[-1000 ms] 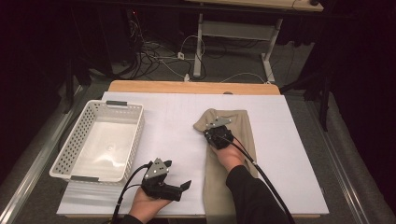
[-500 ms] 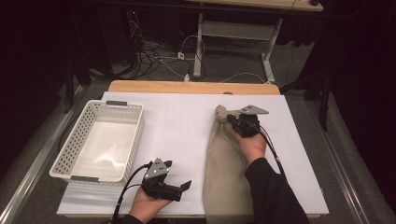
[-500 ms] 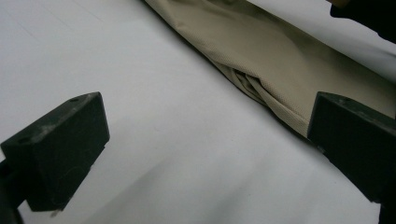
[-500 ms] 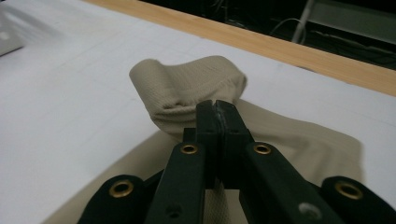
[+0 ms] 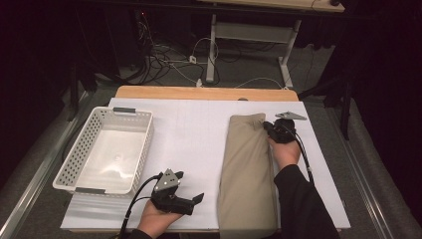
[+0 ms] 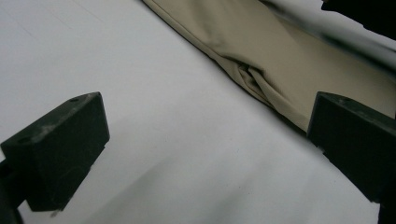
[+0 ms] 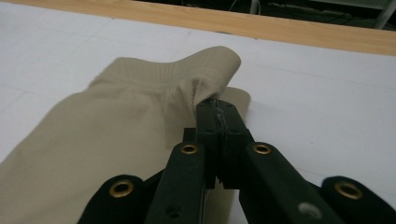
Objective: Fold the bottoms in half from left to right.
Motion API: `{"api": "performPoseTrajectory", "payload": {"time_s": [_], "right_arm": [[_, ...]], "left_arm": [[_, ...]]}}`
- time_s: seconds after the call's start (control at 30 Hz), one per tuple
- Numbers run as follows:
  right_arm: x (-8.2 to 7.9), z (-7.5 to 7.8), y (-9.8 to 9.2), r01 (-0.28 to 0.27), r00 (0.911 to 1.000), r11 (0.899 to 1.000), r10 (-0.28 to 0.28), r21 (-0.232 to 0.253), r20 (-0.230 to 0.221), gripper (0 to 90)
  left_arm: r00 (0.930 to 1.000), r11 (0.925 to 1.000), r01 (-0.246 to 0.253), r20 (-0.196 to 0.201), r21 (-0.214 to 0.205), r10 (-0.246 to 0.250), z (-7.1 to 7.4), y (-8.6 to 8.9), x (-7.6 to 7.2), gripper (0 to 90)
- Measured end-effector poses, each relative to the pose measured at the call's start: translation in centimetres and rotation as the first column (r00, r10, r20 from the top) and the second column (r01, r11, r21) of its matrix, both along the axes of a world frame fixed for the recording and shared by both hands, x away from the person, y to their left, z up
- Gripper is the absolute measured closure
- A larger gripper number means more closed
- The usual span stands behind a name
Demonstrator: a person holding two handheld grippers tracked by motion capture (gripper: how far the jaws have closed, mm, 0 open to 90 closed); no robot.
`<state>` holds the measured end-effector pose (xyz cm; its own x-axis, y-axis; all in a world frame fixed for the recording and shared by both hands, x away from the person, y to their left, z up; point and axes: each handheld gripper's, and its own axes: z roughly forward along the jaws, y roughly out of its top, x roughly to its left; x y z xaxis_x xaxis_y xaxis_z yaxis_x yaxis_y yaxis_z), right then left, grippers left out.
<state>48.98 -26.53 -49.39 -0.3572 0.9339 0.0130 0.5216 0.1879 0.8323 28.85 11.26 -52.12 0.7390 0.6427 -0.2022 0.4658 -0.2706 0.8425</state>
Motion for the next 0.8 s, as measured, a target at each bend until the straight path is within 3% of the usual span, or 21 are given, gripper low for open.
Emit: {"api": "performPoseTrajectory", "payload": {"time_s": [0.13,0.17,0.23,0.37,0.57,0.8], "right_arm": [[0.4,-0.6,-0.7,0.010,0.9995,1.000,-0.010,0.002,-0.029,88.5],[0.4,-0.6,-0.7,0.011,0.9996,1.000,-0.011,0.004,-0.028,82.3],[0.1,-0.4,-0.8,0.007,0.9998,1.000,-0.007,0.001,-0.021,76.5],[-1.4,0.3,-1.1,-0.020,0.9998,1.000,0.020,0.005,-0.002,74.5],[-5.5,0.4,-1.8,-0.063,0.9979,0.998,0.063,0.005,-0.013,74.4],[-12.3,-0.1,-1.9,-0.126,0.9918,0.992,0.126,-0.020,-0.023,78.8]], "left_arm": [[1.0000,1.0000,0.002,-0.002,0.005,-0.002,0.0,0.0,0.1,0.0],[1.0000,1.0000,0.002,-0.003,0.007,-0.002,0.0,-0.1,0.1,0.0],[1.0000,1.0000,0.003,-0.002,0.008,-0.003,0.0,-0.1,0.1,0.0],[1.0000,1.0000,0.002,-0.003,0.008,-0.002,0.0,-0.2,0.2,0.0],[1.0000,0.9998,0.000,-0.001,0.018,0.000,0.0,-0.2,0.1,0.0],[1.0000,0.9998,0.002,0.004,0.019,-0.003,0.0,-0.2,0.1,0.0]]}}
